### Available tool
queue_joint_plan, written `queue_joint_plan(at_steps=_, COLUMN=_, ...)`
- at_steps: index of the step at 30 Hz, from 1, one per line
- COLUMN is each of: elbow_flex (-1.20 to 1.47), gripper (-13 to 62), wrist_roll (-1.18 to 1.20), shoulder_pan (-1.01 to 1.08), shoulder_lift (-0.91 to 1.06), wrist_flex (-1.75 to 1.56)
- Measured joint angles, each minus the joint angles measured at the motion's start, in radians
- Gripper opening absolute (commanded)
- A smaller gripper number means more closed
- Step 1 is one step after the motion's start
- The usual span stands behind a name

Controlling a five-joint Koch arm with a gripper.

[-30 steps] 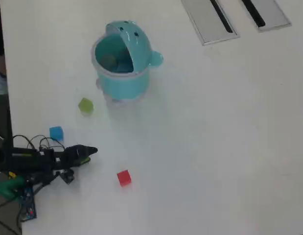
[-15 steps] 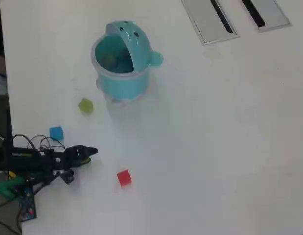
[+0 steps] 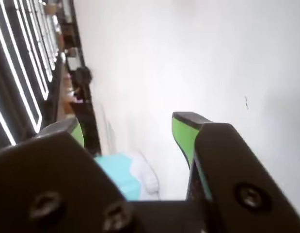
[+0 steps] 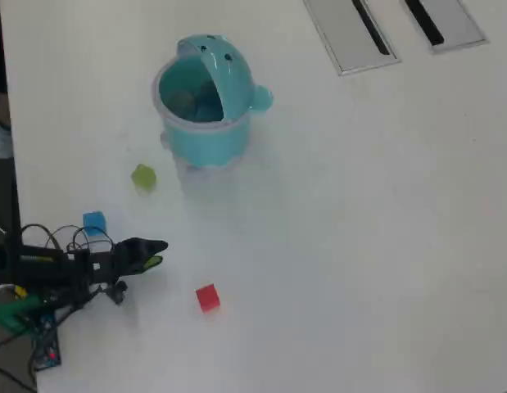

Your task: Grasp RGB lego blocks and put them in the bin one by one.

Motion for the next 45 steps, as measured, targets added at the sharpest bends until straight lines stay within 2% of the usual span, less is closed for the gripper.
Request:
queue_joint_plan(at_steps=6, elbow_flex=0.000, gripper=32.9, wrist_roll=-0.008, shoulder_pan=-0.005, shoulder_lift=0.002, wrist_flex=-0.130)
queue_joint_plan(at_steps=14, elbow_flex=0.000, gripper=33.0, wrist_roll=-0.233, shoulder_pan=0.041, shoulder_lift=0.002, wrist_flex=-0.261)
queue_joint_plan(at_steps=28, elbow_flex=0.000, gripper=33.1, wrist_roll=-0.890, shoulder_pan=0.060, shoulder_lift=0.002, wrist_flex=-0.261)
queue_joint_plan(at_steps=37, elbow_flex=0.000, gripper=33.0, wrist_roll=-1.154, shoulder_pan=0.077, shoulder_lift=0.002, wrist_flex=-0.244)
queue_joint_plan(at_steps=45, elbow_flex=-0.054, gripper=33.1, wrist_roll=-1.393, shoulder_pan=0.084, shoulder_lift=0.002, wrist_flex=-0.034)
